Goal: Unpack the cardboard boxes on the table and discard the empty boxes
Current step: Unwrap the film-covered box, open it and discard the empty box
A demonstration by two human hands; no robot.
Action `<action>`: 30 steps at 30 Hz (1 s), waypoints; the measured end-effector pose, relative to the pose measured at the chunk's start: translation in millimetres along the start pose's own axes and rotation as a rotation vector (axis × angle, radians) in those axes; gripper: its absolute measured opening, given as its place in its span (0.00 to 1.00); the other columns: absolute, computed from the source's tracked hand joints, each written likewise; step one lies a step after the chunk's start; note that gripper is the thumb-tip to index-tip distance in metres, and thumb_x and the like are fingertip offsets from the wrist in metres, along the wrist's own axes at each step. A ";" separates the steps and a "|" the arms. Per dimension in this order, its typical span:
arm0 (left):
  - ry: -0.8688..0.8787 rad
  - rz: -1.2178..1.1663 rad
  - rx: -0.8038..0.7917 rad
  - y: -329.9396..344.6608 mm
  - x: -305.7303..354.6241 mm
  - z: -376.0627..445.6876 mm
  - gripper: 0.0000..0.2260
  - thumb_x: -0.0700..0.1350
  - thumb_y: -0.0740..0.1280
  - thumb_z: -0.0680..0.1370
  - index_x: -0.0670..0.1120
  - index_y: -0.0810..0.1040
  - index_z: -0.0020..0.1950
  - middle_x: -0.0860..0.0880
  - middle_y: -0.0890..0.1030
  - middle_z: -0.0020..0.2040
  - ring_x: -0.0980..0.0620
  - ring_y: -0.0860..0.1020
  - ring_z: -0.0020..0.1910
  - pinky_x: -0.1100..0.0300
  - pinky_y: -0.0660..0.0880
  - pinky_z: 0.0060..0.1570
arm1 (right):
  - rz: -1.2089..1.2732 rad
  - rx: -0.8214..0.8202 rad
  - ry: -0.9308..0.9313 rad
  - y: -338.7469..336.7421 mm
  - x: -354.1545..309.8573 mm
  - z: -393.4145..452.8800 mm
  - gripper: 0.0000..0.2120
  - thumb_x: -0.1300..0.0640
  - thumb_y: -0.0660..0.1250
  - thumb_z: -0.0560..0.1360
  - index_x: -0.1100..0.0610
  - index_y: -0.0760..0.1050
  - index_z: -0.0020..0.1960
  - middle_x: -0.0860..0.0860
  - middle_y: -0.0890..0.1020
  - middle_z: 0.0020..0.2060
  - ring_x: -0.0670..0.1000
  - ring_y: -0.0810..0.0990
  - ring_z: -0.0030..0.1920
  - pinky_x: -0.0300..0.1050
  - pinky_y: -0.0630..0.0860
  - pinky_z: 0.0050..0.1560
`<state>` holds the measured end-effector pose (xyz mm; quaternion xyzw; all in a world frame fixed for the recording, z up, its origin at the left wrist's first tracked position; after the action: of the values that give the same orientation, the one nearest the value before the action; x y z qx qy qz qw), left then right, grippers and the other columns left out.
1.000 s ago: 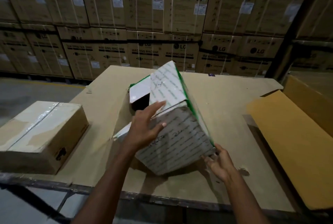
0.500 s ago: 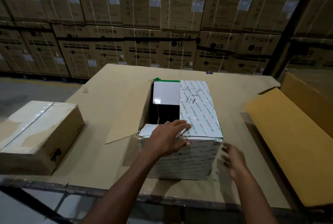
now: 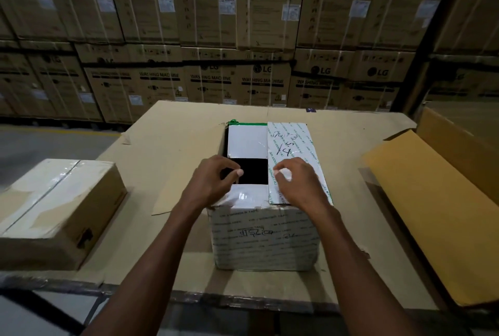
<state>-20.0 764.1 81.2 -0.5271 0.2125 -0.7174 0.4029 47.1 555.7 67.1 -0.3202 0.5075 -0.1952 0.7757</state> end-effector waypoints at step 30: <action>-0.379 -0.020 -0.124 10.7 -77.9 -17.3 0.16 0.52 0.58 0.80 0.58 0.77 0.66 0.48 0.73 0.72 0.43 0.69 0.71 0.44 0.67 0.69 | -0.280 0.064 0.145 -55.0 -43.4 8.7 0.18 0.57 0.64 0.75 0.50 0.81 0.63 0.53 0.82 0.63 0.58 0.80 0.58 0.54 0.73 0.63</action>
<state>-22.9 818.3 21.7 -0.6785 0.1715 -0.5949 0.3954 38.5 546.1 136.6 -0.3480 0.5063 -0.3401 0.7120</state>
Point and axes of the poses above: each hand's wrist, its own z-axis towards the middle knuckle, its own y-axis out of the palm, x = y × z, the point moved 5 cm from there along z, towards the middle knuckle
